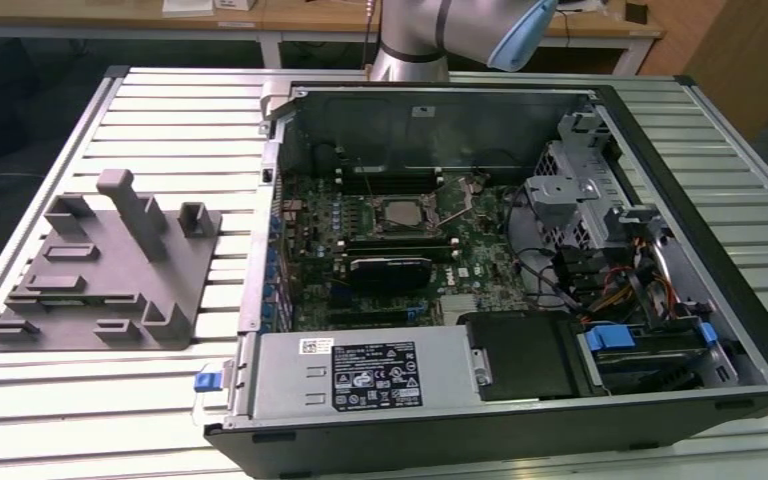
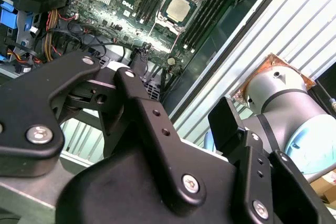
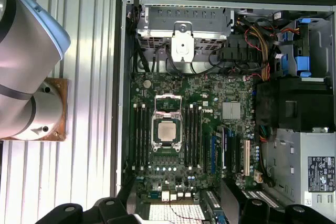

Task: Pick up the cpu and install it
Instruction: 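Place the cpu into insertion slot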

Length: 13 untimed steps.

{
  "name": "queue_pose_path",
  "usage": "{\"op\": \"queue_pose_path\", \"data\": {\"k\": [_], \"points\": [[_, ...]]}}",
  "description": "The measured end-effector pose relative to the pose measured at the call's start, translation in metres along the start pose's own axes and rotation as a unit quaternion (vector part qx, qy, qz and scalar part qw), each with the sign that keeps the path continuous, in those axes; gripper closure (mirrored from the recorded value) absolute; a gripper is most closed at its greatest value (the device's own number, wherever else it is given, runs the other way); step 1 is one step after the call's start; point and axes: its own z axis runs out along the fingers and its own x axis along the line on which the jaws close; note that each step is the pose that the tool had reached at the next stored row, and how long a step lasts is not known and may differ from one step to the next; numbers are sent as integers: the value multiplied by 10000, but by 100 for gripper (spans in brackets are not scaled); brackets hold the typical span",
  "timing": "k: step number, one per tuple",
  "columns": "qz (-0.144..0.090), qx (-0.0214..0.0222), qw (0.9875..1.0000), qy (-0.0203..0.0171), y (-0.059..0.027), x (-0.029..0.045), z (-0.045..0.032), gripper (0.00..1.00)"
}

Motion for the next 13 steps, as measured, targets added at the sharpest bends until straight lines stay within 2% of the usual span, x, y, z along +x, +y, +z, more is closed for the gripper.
{"op": "queue_pose_path", "data": {"k": [1, 13], "points": [[0, 0, 10000, 0, -6, 3, 109, 26], [0, 0, 10000, 0, -8, 4, 159, 26]]}}
